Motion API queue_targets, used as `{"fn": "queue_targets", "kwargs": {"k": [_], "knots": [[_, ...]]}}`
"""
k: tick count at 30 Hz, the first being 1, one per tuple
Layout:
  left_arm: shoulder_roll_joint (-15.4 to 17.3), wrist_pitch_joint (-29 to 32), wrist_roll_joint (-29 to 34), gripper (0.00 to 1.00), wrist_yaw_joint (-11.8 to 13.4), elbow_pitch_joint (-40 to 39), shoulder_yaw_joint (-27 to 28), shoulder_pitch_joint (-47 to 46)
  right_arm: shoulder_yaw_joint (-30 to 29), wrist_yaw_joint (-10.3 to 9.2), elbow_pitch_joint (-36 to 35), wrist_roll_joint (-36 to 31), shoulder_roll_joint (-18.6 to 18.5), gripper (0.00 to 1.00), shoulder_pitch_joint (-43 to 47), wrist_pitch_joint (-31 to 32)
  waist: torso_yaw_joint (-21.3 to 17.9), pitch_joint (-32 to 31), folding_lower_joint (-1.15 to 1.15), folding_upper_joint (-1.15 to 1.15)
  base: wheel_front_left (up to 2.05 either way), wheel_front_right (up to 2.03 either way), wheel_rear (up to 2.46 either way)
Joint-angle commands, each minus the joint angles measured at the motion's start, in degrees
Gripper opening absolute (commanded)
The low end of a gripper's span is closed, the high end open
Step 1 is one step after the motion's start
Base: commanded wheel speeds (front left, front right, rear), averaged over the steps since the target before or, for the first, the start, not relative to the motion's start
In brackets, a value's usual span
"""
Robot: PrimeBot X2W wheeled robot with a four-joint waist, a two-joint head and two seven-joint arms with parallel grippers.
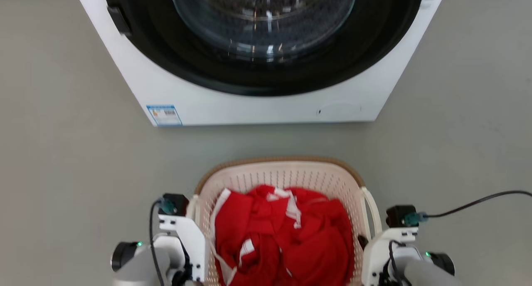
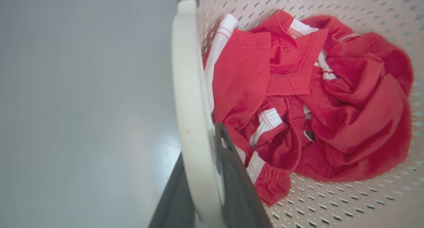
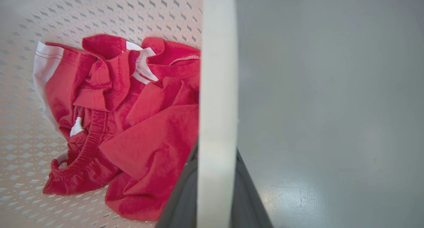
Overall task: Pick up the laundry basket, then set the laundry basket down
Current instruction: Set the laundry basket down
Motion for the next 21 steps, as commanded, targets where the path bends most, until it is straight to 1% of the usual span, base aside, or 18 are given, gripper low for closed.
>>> {"fn": "queue_targets", "kwargs": {"k": [1,2,11,16,21], "knots": [[1.9,-1.1,-0.4,0.00,-1.3,-0.3,1.2,-3.1,1.8,0.87,-1.5,0.6,0.4,0.00,-1.9,-2.4,0.3,3.4,0.00,0.00,0.00,0.00,0.00],[1.9,-1.1,-0.4,0.00,-1.3,-0.3,1.2,-3.1,1.8,0.87,-1.5,0.6,0.4,0.00,-1.9,-2.4,0.3,3.4,0.00,0.00,0.00,0.00,0.00],[5.5,-4.4,-0.3,0.00,-2.6,-0.4,1.8,-6.9,5.2,0.87,-1.9,3.8,0.4,0.00,-6.8,-6.9,0.6,11.4,0.00,0.00,0.00,0.00,0.00],[7.2,-7.3,0.2,0.00,-2.9,-0.6,1.9,-9.3,7.3,0.87,-2.3,5.2,0.4,0.00,-9.3,-9.6,0.1,15.6,0.00,0.00,0.00,0.00,0.00],[8.5,-8.8,0.4,0.00,-3.2,-0.7,1.9,-11.1,8.7,0.87,-2.2,7.0,0.4,0.00,-11.4,-11.6,0.1,19.4,0.00,0.00,0.00,0.00,0.00]]}}
